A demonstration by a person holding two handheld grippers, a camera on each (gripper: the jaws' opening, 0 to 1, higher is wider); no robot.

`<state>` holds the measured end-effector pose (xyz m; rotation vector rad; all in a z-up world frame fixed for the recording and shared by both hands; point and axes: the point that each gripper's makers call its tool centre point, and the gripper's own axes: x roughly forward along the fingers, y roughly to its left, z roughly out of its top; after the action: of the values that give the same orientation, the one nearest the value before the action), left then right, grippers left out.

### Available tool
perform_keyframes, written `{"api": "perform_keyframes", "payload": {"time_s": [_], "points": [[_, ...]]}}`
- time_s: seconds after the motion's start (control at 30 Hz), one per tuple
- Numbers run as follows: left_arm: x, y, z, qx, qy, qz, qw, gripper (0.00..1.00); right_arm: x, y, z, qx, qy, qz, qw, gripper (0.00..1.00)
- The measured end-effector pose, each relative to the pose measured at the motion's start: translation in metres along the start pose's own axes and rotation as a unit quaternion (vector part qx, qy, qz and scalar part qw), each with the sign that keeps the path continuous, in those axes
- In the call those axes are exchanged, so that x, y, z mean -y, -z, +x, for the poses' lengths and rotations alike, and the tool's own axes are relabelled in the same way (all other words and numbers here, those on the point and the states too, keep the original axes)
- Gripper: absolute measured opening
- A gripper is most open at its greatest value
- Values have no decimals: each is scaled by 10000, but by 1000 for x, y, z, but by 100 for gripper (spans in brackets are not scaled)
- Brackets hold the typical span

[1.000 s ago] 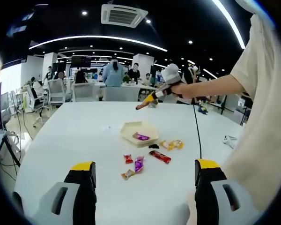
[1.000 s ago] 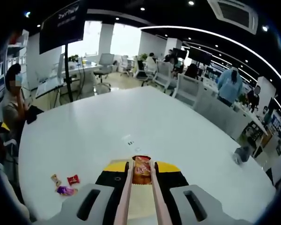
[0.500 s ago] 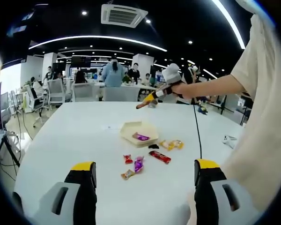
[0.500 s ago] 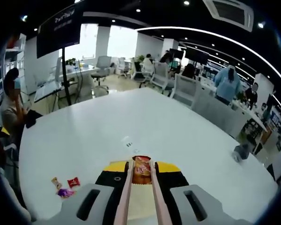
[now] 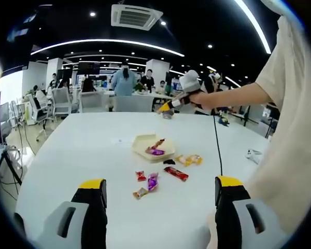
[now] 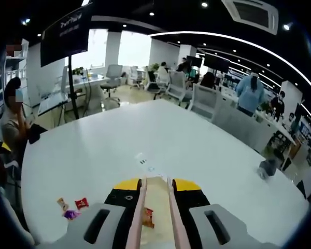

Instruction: Place the target food into the container with the food tongs after gripping and lifting it, then release it inside without dropping or visibly crushing the food.

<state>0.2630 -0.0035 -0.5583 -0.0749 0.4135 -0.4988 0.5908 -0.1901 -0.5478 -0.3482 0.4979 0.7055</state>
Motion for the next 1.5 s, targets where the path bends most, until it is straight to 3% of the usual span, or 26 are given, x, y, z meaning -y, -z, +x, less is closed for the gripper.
{"api": "perform_keyframes", "payload": {"time_s": [0.3, 0.53, 1.1, 1.5], "points": [[3, 1, 2, -8, 39, 10, 10000, 86, -1, 8, -7, -14, -12, 72, 10000, 23], [6, 1, 3, -7, 84, 24, 10000, 85, -13, 27, -13, -113, -43, 168, 9998, 23], [8, 0, 1, 37, 101, 48, 9999, 86, -64, 91, -28, -575, -291, 463, 9968, 23], [8, 1, -4, 63, 88, 36, 9999, 86, -101, 126, -34, -877, -481, 652, 9928, 23]]}}
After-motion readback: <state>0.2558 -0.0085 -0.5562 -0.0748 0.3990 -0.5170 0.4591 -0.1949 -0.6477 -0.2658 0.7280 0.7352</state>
